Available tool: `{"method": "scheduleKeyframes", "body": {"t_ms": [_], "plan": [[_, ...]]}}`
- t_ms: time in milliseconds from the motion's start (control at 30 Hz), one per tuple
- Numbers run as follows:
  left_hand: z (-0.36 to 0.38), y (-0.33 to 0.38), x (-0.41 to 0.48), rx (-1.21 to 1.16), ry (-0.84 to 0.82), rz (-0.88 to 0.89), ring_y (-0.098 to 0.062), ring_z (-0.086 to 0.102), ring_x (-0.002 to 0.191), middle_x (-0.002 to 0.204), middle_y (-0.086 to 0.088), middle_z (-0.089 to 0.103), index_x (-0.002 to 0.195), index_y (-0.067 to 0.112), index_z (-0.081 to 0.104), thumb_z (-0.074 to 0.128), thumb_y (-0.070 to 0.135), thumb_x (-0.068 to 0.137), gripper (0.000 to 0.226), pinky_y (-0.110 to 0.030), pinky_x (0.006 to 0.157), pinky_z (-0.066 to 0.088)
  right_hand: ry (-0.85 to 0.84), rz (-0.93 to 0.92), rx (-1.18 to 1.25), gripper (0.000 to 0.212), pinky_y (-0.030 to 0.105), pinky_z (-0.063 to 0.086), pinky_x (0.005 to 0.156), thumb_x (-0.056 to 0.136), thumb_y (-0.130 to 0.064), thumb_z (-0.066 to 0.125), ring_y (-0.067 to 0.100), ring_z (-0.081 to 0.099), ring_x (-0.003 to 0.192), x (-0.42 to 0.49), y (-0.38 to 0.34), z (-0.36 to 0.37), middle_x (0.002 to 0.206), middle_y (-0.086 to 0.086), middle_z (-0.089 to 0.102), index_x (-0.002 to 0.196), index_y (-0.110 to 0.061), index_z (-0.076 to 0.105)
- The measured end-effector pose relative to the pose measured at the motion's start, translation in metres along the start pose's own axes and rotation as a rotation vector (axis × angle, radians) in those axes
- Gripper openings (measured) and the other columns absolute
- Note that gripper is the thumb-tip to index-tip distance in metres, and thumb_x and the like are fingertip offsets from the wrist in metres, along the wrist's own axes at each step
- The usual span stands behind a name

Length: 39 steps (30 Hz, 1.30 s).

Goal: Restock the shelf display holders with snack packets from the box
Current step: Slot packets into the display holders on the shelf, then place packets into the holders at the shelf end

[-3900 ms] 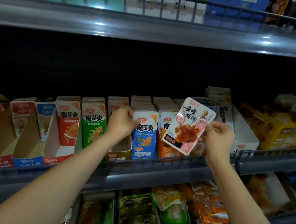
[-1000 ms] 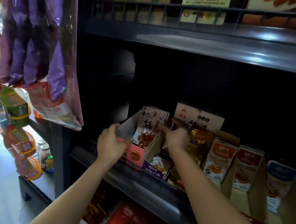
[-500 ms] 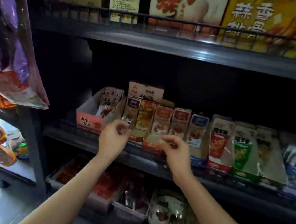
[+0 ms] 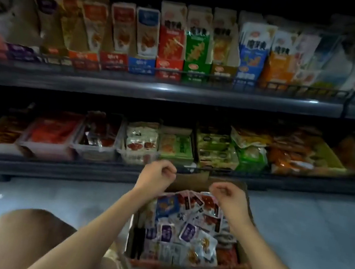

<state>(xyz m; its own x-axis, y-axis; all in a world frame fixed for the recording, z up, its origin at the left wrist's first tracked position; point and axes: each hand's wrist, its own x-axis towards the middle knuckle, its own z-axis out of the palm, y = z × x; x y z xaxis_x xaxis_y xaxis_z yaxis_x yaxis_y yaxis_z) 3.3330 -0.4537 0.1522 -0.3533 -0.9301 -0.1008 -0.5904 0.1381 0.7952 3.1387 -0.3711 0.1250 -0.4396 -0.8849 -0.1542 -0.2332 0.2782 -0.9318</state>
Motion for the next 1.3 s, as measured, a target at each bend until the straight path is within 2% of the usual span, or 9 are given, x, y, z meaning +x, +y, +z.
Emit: {"method": "scheduleKeyframes", "body": {"t_ms": [233,333,500,700,800,900,1067,1200,1300], "plan": [[0.099,-0.071,-0.004,0.063,-0.12,-0.202,-0.016,0.062,0.092,0.102,-0.001,0.066,0.097,0.013,0.069,0.061,0.013,0.089,0.011,-0.019,0.07,0.038,0.022,0.332,-0.181,0.02,0.043,0.054,0.081,0.081,-0.003,0.067,0.025,0.068,0.083,0.001,0.148,-0.019,0.085,0.006,0.073,0.074,-0.021,0.072],[0.119,-0.098,-0.006,0.055,-0.115,-0.304,-0.014,0.06,0.087,0.095,-0.002,0.068,0.097,0.011,0.068,0.062,0.011,0.088,0.011,-0.019,0.069,0.037,-0.11,0.314,-0.402,0.007,0.031,0.048,0.078,0.084,-0.015,0.066,0.027,0.065,0.098,0.009,0.187,-0.003,0.1,0.009,0.07,0.09,-0.015,0.071],[0.132,-0.143,-0.01,0.002,-0.058,-0.448,-0.016,0.063,0.086,0.087,0.0,0.069,0.083,0.02,0.067,0.065,0.004,0.083,0.015,-0.022,0.073,0.041,-0.262,0.32,-0.689,0.027,0.024,0.046,0.079,0.091,-0.025,0.059,0.019,0.062,0.106,0.029,0.22,0.027,0.116,0.0,0.065,0.118,-0.019,0.061],[0.135,-0.163,-0.007,-0.071,-0.012,-0.53,-0.004,0.064,0.077,0.085,0.007,0.068,0.087,0.018,0.069,0.064,0.004,0.085,0.014,-0.015,0.066,0.047,-0.247,0.193,-1.08,0.037,0.035,0.043,0.096,0.087,-0.039,0.061,0.023,0.057,0.113,0.036,0.236,0.047,0.12,0.001,0.063,0.12,-0.022,0.057],[0.137,-0.167,-0.004,-0.1,-0.029,-0.559,0.002,0.063,0.066,0.088,0.004,0.067,0.092,0.016,0.068,0.062,0.005,0.088,0.013,-0.008,0.053,0.043,-0.259,0.216,-0.907,0.026,0.025,0.047,0.077,0.088,-0.038,0.06,0.016,0.064,0.097,0.038,0.233,0.04,0.105,-0.003,0.07,0.107,-0.023,0.069],[0.141,-0.169,-0.006,-0.097,-0.076,-0.584,-0.01,0.063,0.088,0.093,0.004,0.067,0.088,0.021,0.067,0.062,0.005,0.086,0.016,-0.02,0.07,0.049,-0.257,0.415,-0.515,0.015,0.023,0.045,0.057,0.087,-0.026,0.066,0.014,0.064,0.074,0.04,0.221,0.029,0.088,0.002,0.071,0.095,-0.014,0.072],[0.151,-0.154,-0.014,-0.242,-0.194,-0.664,-0.018,0.064,0.097,0.102,0.0,0.067,0.099,0.018,0.068,0.066,0.024,0.088,0.014,-0.038,0.089,0.053,-0.128,0.621,0.165,0.008,0.015,0.049,0.057,0.081,-0.01,0.073,0.003,0.067,0.067,0.026,0.178,0.029,0.084,0.0,0.072,0.083,-0.015,0.068],[0.157,-0.138,-0.019,-0.666,-0.153,-0.844,-0.027,0.069,0.092,0.099,-0.007,0.073,0.107,0.012,0.065,0.068,0.026,0.085,0.026,-0.049,0.088,0.054,-0.307,0.716,0.222,0.014,0.037,0.056,0.078,0.077,-0.021,0.077,0.019,0.071,0.082,0.014,0.161,0.057,0.085,0.002,0.074,0.088,-0.016,0.07],[0.151,-0.139,-0.018,-0.705,0.03,-0.812,-0.03,0.07,0.088,0.094,-0.01,0.073,0.098,0.009,0.067,0.064,0.006,0.087,0.011,-0.052,0.084,0.054,-0.372,0.668,0.185,0.013,0.027,0.057,0.067,0.082,-0.025,0.071,0.014,0.071,0.076,0.012,0.164,0.073,0.086,0.002,0.074,0.091,-0.016,0.07]]}}
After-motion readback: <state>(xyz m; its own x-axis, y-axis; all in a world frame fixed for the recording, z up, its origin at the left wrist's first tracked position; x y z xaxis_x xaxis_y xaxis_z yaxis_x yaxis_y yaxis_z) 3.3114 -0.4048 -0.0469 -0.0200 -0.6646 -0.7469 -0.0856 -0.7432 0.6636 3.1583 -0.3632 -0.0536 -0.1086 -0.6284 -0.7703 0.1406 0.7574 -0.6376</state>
